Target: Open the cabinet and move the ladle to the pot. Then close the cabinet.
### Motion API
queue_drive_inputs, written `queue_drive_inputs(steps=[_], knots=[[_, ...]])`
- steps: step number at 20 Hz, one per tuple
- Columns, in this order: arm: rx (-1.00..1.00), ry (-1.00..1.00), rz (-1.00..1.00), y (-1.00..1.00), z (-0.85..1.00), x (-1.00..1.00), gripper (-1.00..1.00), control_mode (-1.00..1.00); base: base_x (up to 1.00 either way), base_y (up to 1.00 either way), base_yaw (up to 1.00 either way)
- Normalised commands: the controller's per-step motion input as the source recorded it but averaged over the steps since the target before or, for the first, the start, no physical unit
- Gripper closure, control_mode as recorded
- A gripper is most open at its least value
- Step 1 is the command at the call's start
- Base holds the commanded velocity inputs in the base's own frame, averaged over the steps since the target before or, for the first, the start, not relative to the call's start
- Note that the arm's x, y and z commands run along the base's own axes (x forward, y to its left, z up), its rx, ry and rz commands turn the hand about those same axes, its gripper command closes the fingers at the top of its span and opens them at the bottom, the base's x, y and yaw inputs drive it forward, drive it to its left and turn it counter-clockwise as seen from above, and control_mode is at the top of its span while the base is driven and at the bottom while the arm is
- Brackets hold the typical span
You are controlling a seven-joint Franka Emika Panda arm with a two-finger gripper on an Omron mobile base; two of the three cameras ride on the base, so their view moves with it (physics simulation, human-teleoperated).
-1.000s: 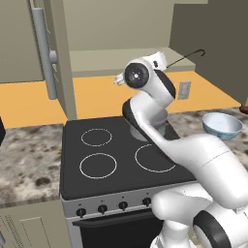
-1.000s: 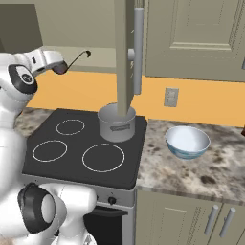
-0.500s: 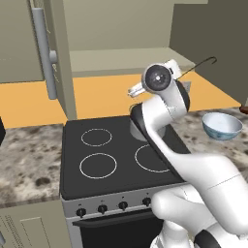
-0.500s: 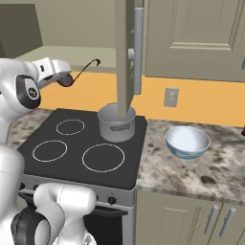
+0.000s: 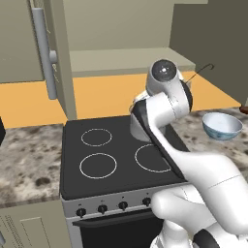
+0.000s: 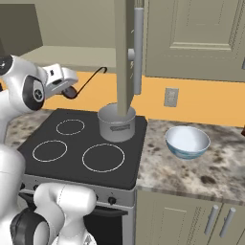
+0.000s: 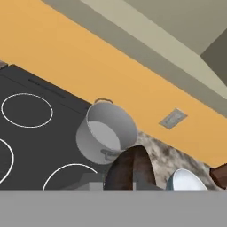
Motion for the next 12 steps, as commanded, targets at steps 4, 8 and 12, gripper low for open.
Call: queue_drive_inputs(steps=[4, 8, 12], knots=[[-0.03, 0.06, 0.05, 0.00, -0.51, 0.16, 1.00, -1.00, 0.00, 0.00, 0.00], [-0.02, 0.00, 0.05, -0.12, -0.39, 0.23, 1.00, -1.00, 0.00, 0.00, 0.00], [0.00, 0.03, 0.03, -0.25, -0.30, 0.20, 1.00, -1.00, 0.00, 0.00, 0.00]])
